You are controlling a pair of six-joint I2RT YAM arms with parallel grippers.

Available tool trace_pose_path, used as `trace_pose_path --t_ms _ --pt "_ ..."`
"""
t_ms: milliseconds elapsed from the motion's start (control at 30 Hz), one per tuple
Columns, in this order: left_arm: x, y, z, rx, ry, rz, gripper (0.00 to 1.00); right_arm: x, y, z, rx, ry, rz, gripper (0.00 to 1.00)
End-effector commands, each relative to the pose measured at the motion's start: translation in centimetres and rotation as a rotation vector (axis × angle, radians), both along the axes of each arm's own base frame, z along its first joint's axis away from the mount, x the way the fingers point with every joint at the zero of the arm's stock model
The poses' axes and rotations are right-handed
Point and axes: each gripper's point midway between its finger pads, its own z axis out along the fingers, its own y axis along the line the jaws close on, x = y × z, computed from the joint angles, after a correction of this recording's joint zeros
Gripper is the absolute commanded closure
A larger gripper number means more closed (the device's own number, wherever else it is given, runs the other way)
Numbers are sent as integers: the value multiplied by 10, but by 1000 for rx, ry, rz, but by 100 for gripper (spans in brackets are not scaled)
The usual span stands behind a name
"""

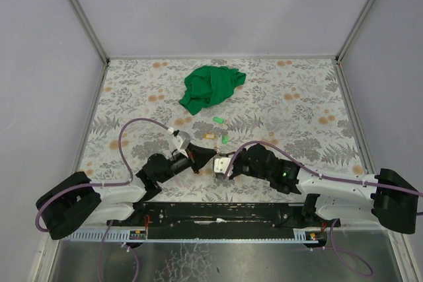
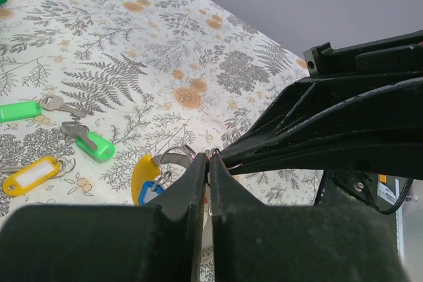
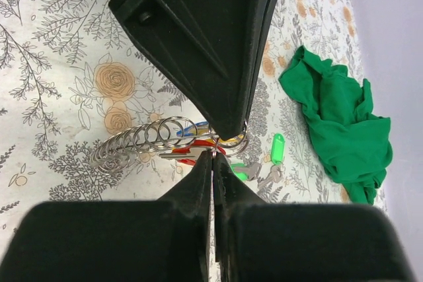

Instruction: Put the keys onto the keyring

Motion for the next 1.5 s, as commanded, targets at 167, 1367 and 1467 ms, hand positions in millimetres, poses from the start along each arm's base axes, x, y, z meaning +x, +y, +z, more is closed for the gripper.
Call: trace_pose_path --t_ms 167,1367,1467 --pt "10 6 34 -40 -118 54 83 2 -4 34 17 -106 -9 100" --pt "-17 -25 12 252 -182 -275 79 -2 -7 51 -18 -124 23 100" --pt "-16 -25 11 259 -180 -274 82 -3 -7 53 -11 -124 24 100"
